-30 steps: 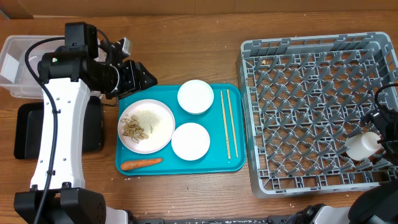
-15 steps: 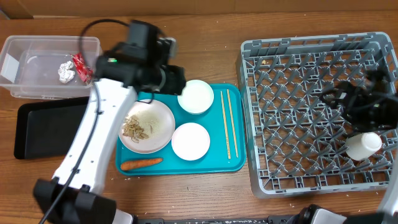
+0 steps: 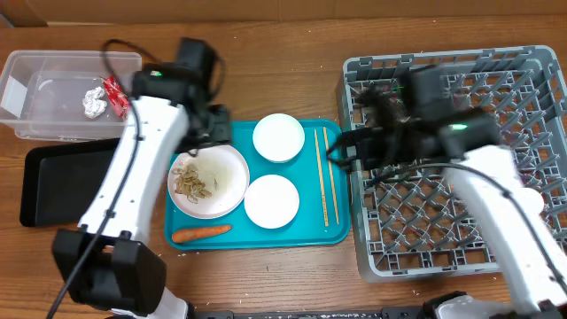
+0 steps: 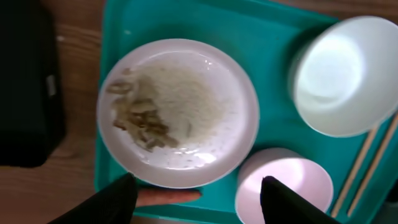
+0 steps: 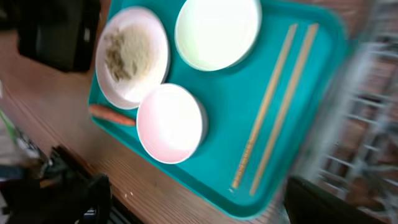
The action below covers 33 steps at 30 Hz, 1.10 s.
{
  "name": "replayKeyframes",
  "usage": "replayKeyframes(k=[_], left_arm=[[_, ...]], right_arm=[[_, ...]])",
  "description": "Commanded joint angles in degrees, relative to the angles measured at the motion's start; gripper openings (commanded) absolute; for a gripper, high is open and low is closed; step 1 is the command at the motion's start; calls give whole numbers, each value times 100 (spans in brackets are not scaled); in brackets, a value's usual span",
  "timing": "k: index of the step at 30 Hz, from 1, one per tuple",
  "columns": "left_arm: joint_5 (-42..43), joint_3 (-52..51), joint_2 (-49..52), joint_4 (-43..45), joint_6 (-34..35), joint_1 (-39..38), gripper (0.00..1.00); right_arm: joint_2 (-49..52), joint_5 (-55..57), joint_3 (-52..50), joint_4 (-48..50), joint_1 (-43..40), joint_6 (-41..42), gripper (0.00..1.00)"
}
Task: Sort waste into correct bins and load items into the dishwasher
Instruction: 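Reach the right gripper to the pink bowl and grasp its rim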
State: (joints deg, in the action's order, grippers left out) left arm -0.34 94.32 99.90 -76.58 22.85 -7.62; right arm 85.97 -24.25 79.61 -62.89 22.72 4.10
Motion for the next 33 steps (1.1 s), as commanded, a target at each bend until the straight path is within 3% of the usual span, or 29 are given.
replayKeyframes(k=[1,8,15,21,22,23,27,29,33], left_arm=[[-98,76,-31,-90,251,629,67],[170,76,-31,-68,247,1596,69],[149,76,-28,28,243,1805,70],[144,76,-28,125,190,1805,72],[144,76,-28,136,177,1803,72],[146,76,-28,136,177,1803,71],[166,76,-28,144,136,1803,71],[166,76,-28,160,133,1805,71],[168,76,-28,201,133,1803,71]], right_arm=[[428,776,125,229,625,763,90],[1493,1377,125,586,1368,1497,76],[2424,1198,122,654,1541,1615,63],[2813,1132,118,688,1624,1766,39],[2850,1132,114,688,1622,1766,31],[2859,1130,114,682,1622,1784,18],[2789,1137,118,686,1602,1878,4],[2597,1141,229,557,1513,1996,4],[1902,2238,929,-144,1250,1996,4]])
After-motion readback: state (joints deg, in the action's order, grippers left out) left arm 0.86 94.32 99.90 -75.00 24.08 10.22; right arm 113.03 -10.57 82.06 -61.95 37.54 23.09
